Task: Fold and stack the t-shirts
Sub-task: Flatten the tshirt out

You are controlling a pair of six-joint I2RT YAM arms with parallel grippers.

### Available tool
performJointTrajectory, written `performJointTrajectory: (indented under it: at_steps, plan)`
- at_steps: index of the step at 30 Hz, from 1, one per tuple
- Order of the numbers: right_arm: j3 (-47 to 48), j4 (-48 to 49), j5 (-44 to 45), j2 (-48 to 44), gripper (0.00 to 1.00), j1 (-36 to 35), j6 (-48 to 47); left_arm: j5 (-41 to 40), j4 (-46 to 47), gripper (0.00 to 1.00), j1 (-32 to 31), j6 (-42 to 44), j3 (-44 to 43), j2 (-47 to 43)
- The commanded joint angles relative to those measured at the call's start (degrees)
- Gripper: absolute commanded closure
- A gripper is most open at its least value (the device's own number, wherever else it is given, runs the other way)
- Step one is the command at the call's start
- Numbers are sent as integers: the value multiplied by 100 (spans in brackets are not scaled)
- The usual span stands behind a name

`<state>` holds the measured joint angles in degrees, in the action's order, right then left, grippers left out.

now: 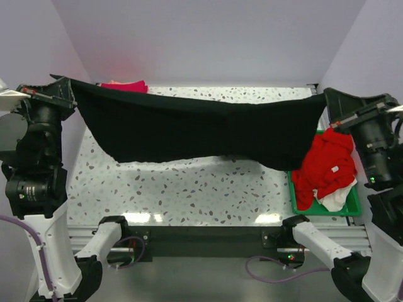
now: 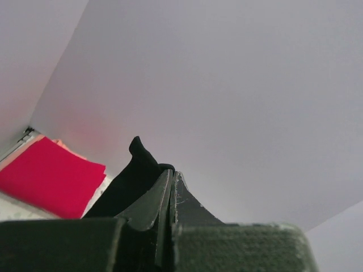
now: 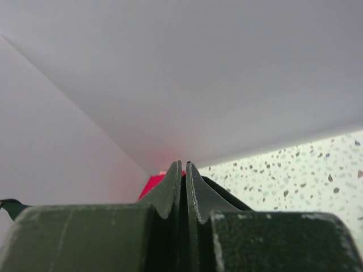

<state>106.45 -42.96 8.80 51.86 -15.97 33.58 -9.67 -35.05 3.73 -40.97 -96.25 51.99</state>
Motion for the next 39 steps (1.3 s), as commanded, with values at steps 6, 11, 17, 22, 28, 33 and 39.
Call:
performJointTrajectory:
  at_steps: [6,11,17,22,28,33,39]
  plan:
    - [316,234,280,439,100,32,-352,317,462,100,32,-201,-89,531]
    - [-168,1374,324,1289,100,23,-475,483,1577,100,32,-271,238,1295]
    - [813,2230,61,3179,100,67,-572,764,2598,100,32,-420,-481,3262]
    - [3536,2213,-97,5201,100,138,-704,870,2337,100,41,-412,-3492,5562]
    - [3893,3275,16,5320,100,173,-801,1071,3309,100,329,-753,-4159,6036]
    - [2315,3900,157,4528,100,173,-897,1248,3575,100,532,-693,-3771,5920]
    - [-591,3918,315,3158,100,182,-626,1494,3891,100,594,-675,-1474,4990]
